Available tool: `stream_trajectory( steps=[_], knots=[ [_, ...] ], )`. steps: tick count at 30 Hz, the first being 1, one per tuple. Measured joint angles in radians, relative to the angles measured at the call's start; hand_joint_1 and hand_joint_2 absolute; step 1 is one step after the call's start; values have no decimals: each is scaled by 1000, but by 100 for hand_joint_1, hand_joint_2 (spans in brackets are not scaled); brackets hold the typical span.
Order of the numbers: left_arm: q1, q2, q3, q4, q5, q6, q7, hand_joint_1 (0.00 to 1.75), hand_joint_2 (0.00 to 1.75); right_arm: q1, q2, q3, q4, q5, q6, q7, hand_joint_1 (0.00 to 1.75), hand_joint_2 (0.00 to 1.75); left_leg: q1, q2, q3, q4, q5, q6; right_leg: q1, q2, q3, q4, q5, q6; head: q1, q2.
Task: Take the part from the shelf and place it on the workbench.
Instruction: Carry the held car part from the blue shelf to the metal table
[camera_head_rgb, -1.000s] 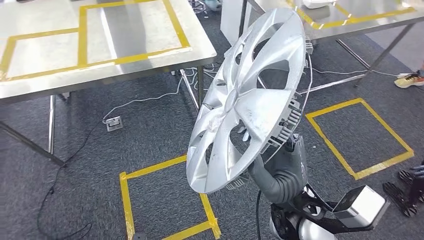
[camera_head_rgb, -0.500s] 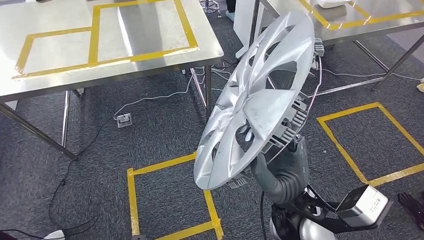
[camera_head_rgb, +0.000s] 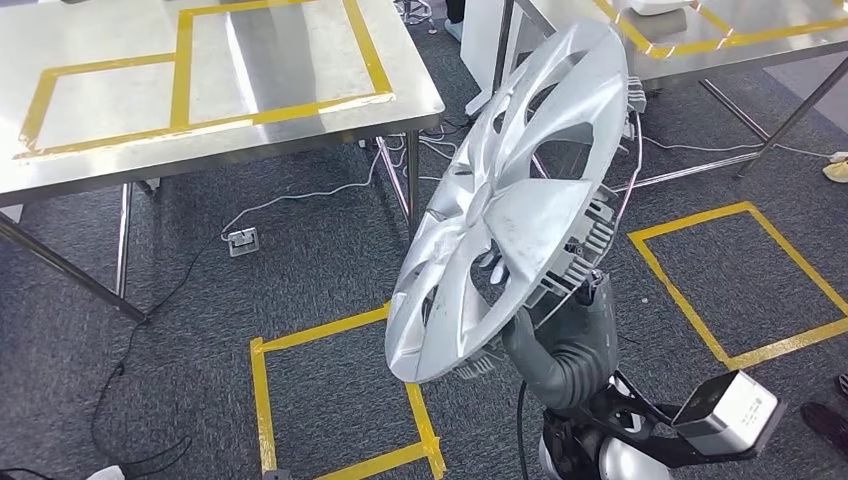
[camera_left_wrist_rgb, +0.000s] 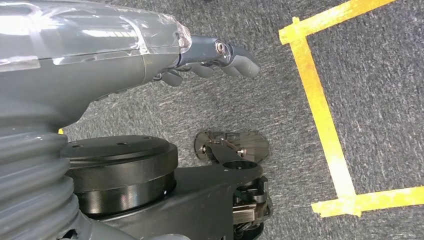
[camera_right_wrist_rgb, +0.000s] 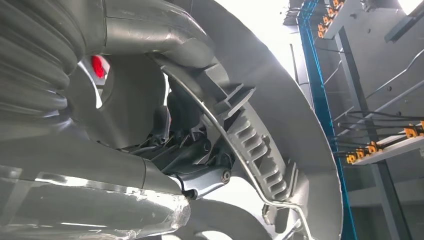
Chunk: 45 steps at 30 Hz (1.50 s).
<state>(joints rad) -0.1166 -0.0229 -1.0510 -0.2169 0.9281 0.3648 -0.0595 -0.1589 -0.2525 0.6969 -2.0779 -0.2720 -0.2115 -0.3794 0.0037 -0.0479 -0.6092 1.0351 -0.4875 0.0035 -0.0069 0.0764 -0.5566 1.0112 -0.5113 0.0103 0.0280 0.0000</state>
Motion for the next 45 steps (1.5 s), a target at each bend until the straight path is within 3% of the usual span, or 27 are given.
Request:
stream_trajectory(
  steps=[7,9,11,13,14,15,17,19,21,23,25,28,29,30,31,33,34,36,38,43,45],
  knots=[
    [-1,3,0,0,0,0,0,0,175,0,0,0,0,-1,6,-1,175,175,-7,0,4,-1,-6,17,-7,2,5,-10,-3,16,-5,0],
    [-1,3,0,0,0,0,0,0,175,0,0,0,0,-1,7,-2,175,175,-2,5,19,-15,-4,25,-4,-17,-1,10,-16,23,-2,0],
    [0,3,0,0,0,0,0,0,175,-2,0,-1,0,-1,9,-2,175,175,1,16,36,-25,-6,30,-3,-49,-50,106,-59,30,7,0],
    [1,4,0,0,0,0,0,0,175,-2,0,-1,1,-2,10,-3,175,175,0,28,47,-25,-16,31,-3,-64,-127,234,-100,34,13,0],
    [2,4,0,0,0,0,0,0,175,-1,0,0,2,-2,10,-3,175,175,0,33,54,-25,-22,30,-3,-67,-150,265,-97,34,14,0],
    [2,4,0,0,0,0,0,0,175,0,0,0,4,-2,10,-3,175,175,-1,36,62,-25,-29,28,-3,-69,-156,260,-74,33,14,0],
    [2,4,0,0,0,0,1,0,175,1,0,0,7,-3,10,-3,175,175,-2,37,82,-25,-44,23,-2,-65,-116,148,13,25,16,0],
    [-1,2,0,0,0,0,2,0,175,1,0,0,7,-3,10,-3,175,175,-3,34,91,-25,-56,16,-1,-51,-66,37,61,11,14,0],
    [-3,-1,0,0,-1,0,4,0,175,2,0,-1,6,-3,11,-4,175,175,-2,27,90,-28,-62,6,3,-48,-48,6,54,-1,13,0],
    [-4,-2,0,0,-1,0,6,0,175,3,0,-1,6,-3,11,-4,175,175,-1,20,92,-31,-67,-5,3,-59,-41,-6,48,-10,14,0],
    [-6,-2,0,0,-2,0,7,0,175,2,1,-1,5,-3,11,-4,175,175,-2,31,73,8,-90,-16,-2,-73,-24,-23,45,-18,7,0],
    [-5,0,0,0,-3,0,10,0,175,2,1,-1,4,-3,11,-5,175,175,4,45,-46,195,-153,-29,-3,-91,0,-31,29,-24,-9,0],
    [-3,0,0,0,-3,0,10,0,175,2,1,-1,5,-3,12,-5,175,175,7,45,-83,241,-154,-32,-4,-95,10,-31,20,-23,-12,0],
    [-1,0,0,0,-3,0,11,0,175,3,1,-1,7,-3,12,-5,175,175,9,46,-104,252,-133,-36,-5,-97,21,-31,11,-21,-16,0],
    [0,0,0,0,-3,0,11,0,175,4,1,-1,8,-3,12,-5,175,175,12,49,-105,226,-90,-39,-7,-99,35,-29,1,-17,-19,0],
    [1,1,0,0,-3,0,11,0,175,3,1,-1,9,-3,12,-5,175,175,14,64,-72,115,5,-45,-12,-101,63,-26,-24,-5,-29,0],
    [1,1,0,1,-3,0,11,0,175,3,1,-1,9,-3,12,-5,175,175,14,72,-51,65,30,-44,-12,-101,73,-22,-36,3,-36,0],
    [1,1,0,0,-3,0,11,0,175,1,2,-1,9,-3,13,-6,175,175,9,80,-31,29,21,-29,-10,-102,81,-18,-50,16,-42,0],
    [2,0,0,0,-3,1,10,0,175,0,2,-1,9,-3,13,-6,175,175,7,73,-28,24,10,-11,-11,-107,82,-17,-56,22,-36,0],
    [2,-2,0,0,-3,4,-5,0,175,-6,1,-3,9,-6,13,-7,175,175,8,56,-31,24,8,-7,-12,-111,88,-27,-58,-5,-16,0],
    [3,-3,0,0,-3,4,-8,0,175,-11,1,-3,9,-7,13,-6,175,175,8,51,-32,24,6,-5,-12,-110,89,-27,-55,-10,-6,0]
  ],
)
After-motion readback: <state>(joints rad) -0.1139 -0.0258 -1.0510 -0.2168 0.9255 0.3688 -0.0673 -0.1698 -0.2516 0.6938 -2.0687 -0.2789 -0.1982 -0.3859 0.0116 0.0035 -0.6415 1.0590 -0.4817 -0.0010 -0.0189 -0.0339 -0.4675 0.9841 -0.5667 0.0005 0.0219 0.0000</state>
